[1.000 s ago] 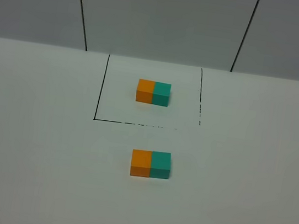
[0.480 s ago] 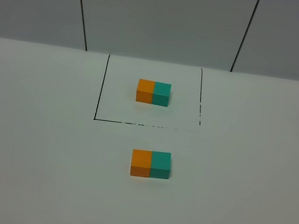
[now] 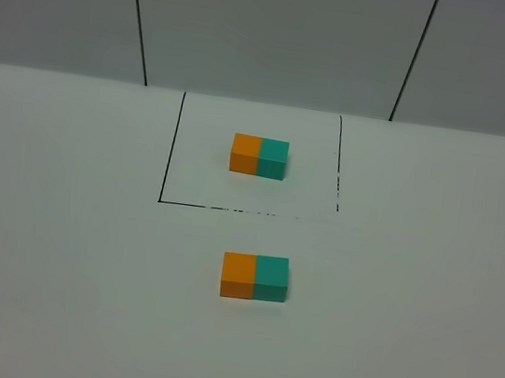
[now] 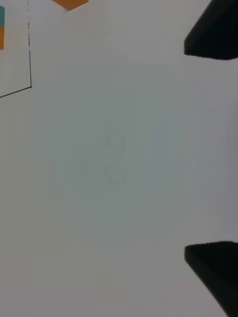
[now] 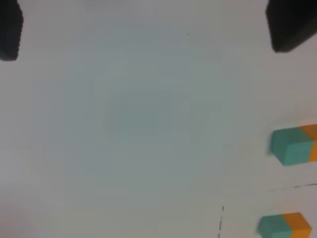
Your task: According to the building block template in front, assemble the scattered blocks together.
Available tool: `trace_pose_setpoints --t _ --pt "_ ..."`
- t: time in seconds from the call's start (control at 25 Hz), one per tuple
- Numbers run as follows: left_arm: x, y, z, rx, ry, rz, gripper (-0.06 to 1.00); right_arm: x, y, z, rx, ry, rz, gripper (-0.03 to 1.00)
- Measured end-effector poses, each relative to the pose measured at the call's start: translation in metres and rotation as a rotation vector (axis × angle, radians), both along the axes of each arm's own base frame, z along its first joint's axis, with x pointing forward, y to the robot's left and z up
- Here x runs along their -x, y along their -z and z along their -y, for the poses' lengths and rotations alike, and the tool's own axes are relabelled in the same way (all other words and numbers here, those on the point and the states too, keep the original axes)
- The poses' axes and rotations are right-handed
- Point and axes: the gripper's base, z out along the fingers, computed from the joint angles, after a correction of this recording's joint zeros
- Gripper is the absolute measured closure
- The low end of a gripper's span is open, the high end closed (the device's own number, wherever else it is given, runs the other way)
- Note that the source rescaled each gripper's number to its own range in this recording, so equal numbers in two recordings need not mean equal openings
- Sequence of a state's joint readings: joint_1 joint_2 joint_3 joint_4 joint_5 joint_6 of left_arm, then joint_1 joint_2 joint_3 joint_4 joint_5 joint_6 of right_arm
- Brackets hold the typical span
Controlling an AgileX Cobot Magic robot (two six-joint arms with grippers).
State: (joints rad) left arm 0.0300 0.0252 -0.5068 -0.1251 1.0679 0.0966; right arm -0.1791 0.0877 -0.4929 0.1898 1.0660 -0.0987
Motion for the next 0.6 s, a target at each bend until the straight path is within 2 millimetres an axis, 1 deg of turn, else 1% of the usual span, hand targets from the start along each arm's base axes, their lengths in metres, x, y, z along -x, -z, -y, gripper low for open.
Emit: trace_pose_setpoints --t 0.24,0.6 --pt "0.000 0.000 0.000 0.000 0.000 0.000 0.36 0.013 0.000 -0.001 0.015 -0.024 0.082 -0.01" --pt "0.000 0.000 0.000 0.000 0.000 0.000 0.36 0.015 0.000 0.000 0.016 -0.027 0.092 0.05"
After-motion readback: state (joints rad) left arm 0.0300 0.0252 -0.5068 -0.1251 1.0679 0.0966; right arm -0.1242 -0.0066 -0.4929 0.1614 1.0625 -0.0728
